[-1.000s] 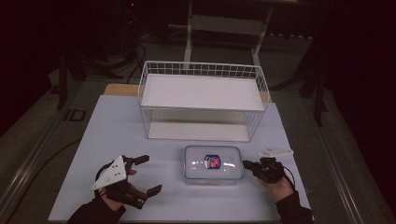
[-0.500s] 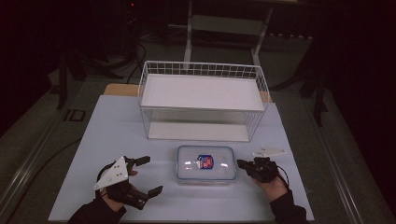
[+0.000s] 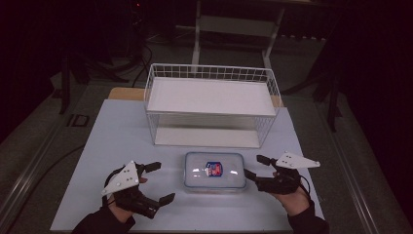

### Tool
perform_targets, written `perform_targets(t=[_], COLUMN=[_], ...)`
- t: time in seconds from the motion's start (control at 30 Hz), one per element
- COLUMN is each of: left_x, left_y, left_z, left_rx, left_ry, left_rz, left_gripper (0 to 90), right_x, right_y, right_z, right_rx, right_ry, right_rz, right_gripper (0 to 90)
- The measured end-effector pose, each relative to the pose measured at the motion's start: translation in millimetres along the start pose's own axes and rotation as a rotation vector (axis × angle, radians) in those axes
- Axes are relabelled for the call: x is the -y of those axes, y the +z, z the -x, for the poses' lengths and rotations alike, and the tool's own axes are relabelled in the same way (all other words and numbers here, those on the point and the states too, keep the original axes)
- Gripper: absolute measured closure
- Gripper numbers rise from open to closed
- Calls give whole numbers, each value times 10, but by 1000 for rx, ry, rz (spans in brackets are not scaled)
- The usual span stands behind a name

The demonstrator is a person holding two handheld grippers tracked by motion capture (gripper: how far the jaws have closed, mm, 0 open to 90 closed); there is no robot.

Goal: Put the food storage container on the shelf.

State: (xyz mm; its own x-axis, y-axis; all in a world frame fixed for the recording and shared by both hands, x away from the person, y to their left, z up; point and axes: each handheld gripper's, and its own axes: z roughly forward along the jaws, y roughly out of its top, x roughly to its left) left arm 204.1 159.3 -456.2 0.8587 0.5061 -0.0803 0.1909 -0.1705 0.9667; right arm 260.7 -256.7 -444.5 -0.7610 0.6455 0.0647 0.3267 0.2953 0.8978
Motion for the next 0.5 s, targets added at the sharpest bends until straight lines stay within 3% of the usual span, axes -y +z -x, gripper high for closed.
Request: perform_targets(t=[0.03, 0.13, 0.33, 0.37, 0.47, 0.5], left_x=[-39, -163, -381, -415, -500, -522], left_y=[5, 23, 63, 74, 115, 125], left_z=[16, 47, 28, 19, -17, -38], left_rx=[-3, 2, 3, 1, 4, 3], left_ry=[4, 18, 21, 15, 8, 12], left_rz=[-11, -41, -60, -69, -81, -78], left_gripper=[0, 0, 0, 0, 0, 0], right_x=[-15, -58, -142, -154, -186, -191], right_y=[-1, -22, -109, -123, -170, -185], right_z=[-22, -56, -101, -106, -84, -85], right_rx=[-8, -4, 84, 105, 92, 108], right_ry=[-13, -17, -85, -93, -87, -93], right_rz=[2, 21, 81, 83, 90, 99], right_gripper=[109, 101, 103, 136, 148, 153])
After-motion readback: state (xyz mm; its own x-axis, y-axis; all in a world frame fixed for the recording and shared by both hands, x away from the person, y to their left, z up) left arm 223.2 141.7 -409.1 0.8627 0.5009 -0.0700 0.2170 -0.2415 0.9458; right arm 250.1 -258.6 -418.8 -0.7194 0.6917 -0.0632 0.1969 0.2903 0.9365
